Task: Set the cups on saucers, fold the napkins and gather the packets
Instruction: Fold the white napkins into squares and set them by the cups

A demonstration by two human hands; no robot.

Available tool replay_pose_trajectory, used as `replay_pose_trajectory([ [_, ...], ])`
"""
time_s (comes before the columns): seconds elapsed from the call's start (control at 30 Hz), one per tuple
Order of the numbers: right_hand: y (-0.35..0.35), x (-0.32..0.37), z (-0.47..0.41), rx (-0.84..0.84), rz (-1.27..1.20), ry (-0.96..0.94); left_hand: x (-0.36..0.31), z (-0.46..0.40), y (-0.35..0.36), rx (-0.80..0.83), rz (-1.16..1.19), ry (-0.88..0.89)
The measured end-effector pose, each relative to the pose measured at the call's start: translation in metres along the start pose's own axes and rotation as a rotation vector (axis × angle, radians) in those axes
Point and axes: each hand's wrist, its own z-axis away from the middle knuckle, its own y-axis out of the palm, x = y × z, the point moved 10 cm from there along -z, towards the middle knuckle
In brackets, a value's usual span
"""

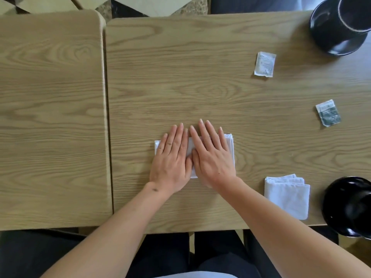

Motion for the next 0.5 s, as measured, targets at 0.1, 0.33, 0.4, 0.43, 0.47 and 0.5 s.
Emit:
replay_pose_trajectory([
  [0.1,-0.005,-0.009,0.003,0.123,0.038,0.062,0.001,-0.001,-0.014,0.051,0.037,0.005],
  [0.33,-0.062,-0.078,0.012,0.262,0.038,0.345,-0.091,0.053,-0.096,-0.14,0.485,0.089],
  [0.4,-0.062,-0.078,0.0,0.371,0.082,0.334,-0.127,0.059,-0.092,0.033,0.638,0.102],
  [0.43,-0.061,-0.079,-0.007,0.42,0.088,0.342,-0.131,0.056,-0.078,0.166,0.734,-0.017],
  [0.47,-0.062,-0.078,-0.013,0.466,0.084,0.352,-0.125,0.057,-0.061,0.32,0.867,-0.254],
  [0.5,-0.062,-0.077,-0.019,0.506,0.078,0.355,-0.117,0.065,-0.042,0.455,1.07,-0.546],
])
